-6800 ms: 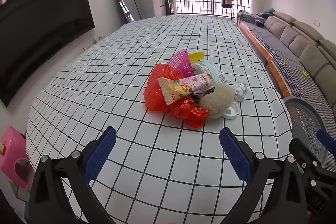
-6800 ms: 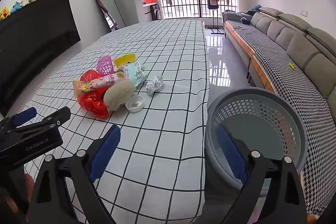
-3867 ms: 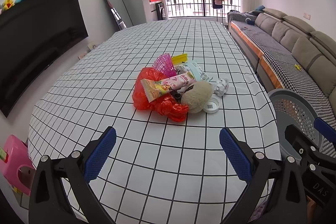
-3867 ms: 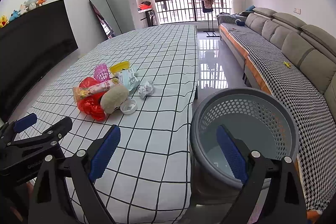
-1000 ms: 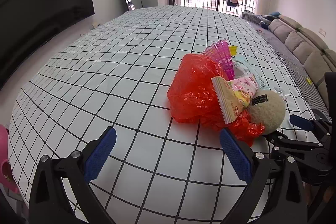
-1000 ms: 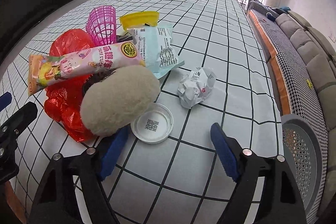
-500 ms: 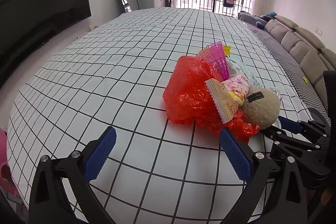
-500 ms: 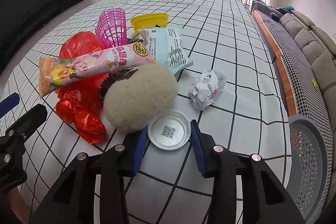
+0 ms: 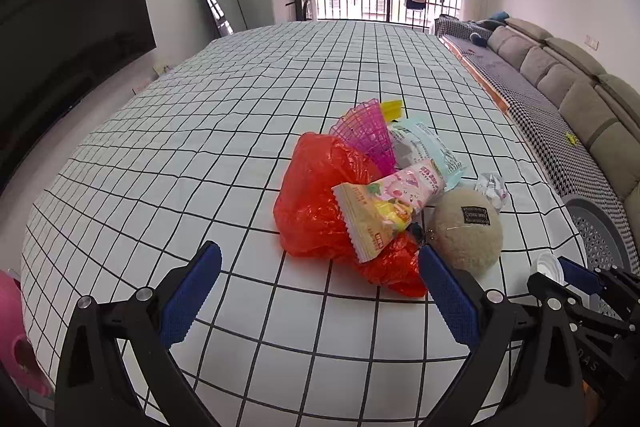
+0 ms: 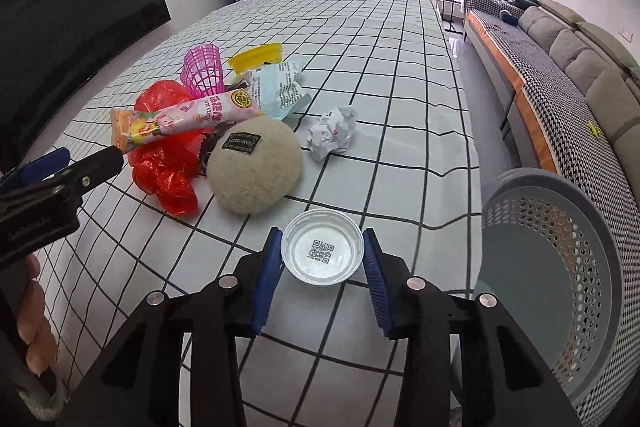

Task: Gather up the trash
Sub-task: 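Lift the white lid with the right tool while the left tool grasps the pink snack wrapper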

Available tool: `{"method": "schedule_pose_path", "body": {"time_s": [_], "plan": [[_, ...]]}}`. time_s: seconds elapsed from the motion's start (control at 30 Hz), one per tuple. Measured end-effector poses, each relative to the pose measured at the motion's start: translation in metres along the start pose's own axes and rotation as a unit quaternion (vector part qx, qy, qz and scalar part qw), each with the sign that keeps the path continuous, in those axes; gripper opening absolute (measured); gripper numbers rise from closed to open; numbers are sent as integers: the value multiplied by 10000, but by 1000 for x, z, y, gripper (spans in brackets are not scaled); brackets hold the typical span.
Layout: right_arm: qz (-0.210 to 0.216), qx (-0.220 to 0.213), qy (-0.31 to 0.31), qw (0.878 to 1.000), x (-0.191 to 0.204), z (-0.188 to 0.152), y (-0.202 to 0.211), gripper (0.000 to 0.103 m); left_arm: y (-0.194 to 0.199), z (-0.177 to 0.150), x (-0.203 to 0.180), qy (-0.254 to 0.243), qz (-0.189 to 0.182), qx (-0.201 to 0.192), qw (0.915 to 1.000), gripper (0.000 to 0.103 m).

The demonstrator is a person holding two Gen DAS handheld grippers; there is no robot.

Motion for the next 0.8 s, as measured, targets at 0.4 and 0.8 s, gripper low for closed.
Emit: {"method": "schedule_pose_path", "body": {"time_s": [0.4,0.8], "plan": [[276,-58,-231,9993,-19,-12,16,39,-22,24,-24,-612,200,75,9979,97],[342,-35,-311,9989,-23,-8,16,39,-51,25,-43,-1227,300,248,9917,77]]}}
Point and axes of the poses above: each gripper's, at about its wrist camera, not at the fingertips, and y roughly against the way its jaws point, x to its left, z to its top, the point moved 8 cm from there along -y, roughly the way its jaws point, and after that the axes turned 1 degree about -z, right-handed, at the moved point
